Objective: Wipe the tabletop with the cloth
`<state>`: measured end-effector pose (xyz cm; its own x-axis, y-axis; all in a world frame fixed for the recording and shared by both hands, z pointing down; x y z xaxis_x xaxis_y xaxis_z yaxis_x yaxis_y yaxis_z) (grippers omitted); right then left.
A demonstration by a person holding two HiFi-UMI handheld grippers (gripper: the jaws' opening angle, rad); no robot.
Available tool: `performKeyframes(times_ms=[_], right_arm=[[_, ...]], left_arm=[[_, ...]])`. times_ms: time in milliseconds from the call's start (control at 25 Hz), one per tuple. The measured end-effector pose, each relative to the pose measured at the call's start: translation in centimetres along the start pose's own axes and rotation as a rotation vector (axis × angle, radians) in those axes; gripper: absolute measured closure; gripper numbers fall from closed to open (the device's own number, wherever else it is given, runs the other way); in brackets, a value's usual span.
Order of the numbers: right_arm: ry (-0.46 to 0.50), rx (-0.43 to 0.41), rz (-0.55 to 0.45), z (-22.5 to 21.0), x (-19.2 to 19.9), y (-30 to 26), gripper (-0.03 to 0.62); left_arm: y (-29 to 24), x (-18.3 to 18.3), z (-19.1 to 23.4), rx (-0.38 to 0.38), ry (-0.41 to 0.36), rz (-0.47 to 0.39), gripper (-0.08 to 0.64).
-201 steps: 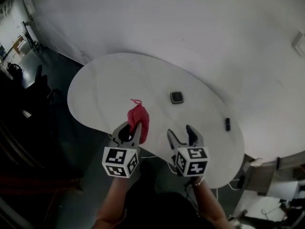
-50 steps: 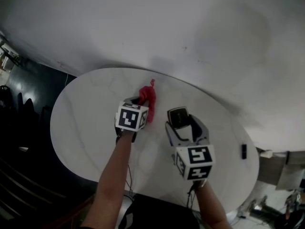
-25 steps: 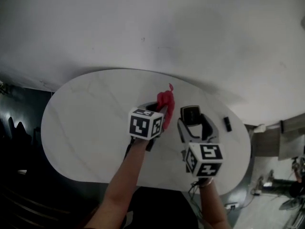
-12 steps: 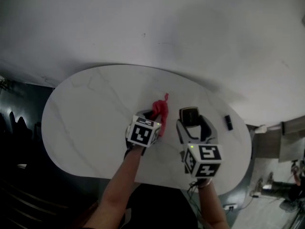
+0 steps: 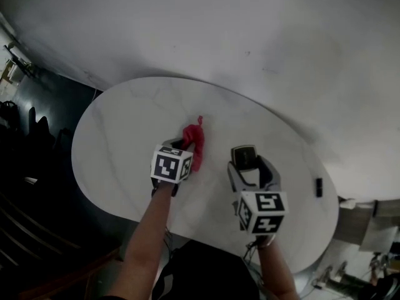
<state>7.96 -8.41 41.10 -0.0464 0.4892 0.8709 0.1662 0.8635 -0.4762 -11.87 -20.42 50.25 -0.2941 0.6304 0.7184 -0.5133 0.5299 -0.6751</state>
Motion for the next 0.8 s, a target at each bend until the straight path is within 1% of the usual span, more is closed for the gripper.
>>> performKeyframes(times_ms=[200,320,520,640,800], right_arm=[[0.03,-0.06,0.015,1.8,-0.2,-1.3,0.282],[0.045,-0.079,0.022,2.4,-0.5,-1.9,0.282],[0.061,-0.083,0.016,2.7,-0.9,-1.7,0.282],[0.065,-0.077,0.01,2.5,-1.0,-1.5,0.282],[0.064,-0.065,0.001,2.6,-1.0,-1.0,0.282]], left_arm=[[1.7,0.4,3.4,-0.064,0.059,-0.004,0.495],[2.7,0.3,5.1,-0.109,0.084,-0.011,0.495],[4.9,0.9,7.8,-0.221,0.105,-0.02,0.495],[6.4,1.3,8.6,-0.263,0.129,-0.064,0.495],[8.9,0.7,8.6,-0.284,0.138,-0.155,0.495]])
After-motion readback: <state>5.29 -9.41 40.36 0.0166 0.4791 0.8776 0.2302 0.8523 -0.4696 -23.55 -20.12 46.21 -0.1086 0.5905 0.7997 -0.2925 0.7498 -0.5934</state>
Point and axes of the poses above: the fingertips, and each gripper's own axes: y backward along the fingers, z to its left, x out of its underside, the point moved 8 cm from there along y, backward along the fingers, and after that the axes turned 5 degrees about -z, right-handed, at the moved point
